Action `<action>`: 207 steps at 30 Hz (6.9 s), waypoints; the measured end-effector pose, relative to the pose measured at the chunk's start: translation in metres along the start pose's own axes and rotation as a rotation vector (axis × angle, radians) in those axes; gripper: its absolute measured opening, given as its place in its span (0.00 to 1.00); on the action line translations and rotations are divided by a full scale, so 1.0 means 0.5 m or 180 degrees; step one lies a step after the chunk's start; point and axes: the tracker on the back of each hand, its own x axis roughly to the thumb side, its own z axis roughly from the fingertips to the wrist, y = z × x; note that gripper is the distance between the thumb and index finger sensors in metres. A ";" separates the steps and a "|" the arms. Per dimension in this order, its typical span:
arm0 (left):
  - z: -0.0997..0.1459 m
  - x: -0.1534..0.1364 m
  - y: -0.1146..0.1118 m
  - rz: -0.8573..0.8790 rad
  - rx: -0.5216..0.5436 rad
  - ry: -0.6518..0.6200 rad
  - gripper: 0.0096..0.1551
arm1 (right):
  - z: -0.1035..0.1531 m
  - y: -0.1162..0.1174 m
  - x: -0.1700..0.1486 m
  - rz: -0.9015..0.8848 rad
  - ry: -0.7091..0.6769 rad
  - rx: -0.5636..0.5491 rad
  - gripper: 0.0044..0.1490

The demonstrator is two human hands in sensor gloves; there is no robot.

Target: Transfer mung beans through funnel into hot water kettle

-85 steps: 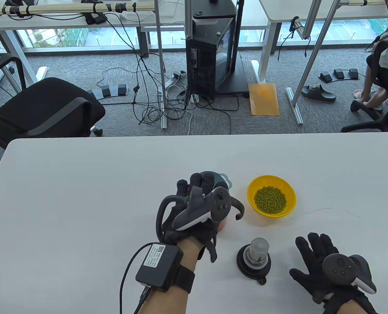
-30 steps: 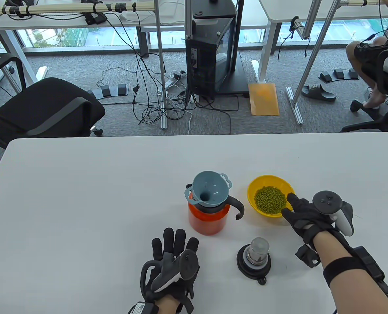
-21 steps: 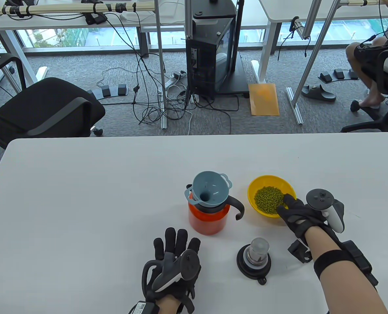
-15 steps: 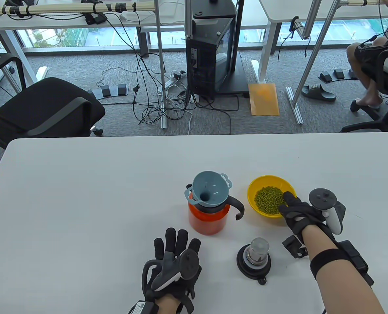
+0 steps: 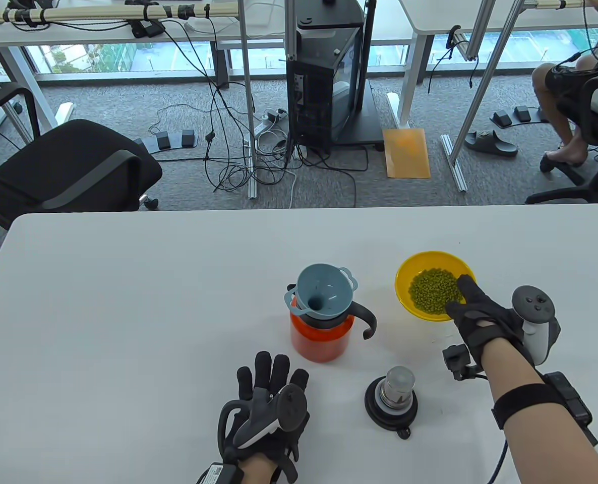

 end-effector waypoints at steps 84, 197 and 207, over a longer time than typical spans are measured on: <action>0.002 0.001 -0.002 0.0139 -0.0058 -0.0098 0.48 | 0.134 0.282 0.341 0.2016 -0.2237 0.0566 0.57; 0.008 0.006 -0.002 0.0156 -0.0135 -0.0121 0.48 | 0.085 0.000 -0.132 0.1708 0.0203 -0.0078 0.52; 0.011 0.006 -0.001 0.0166 -0.0134 -0.0117 0.48 | 0.081 -0.008 -0.078 0.1794 -0.0025 -0.0019 0.53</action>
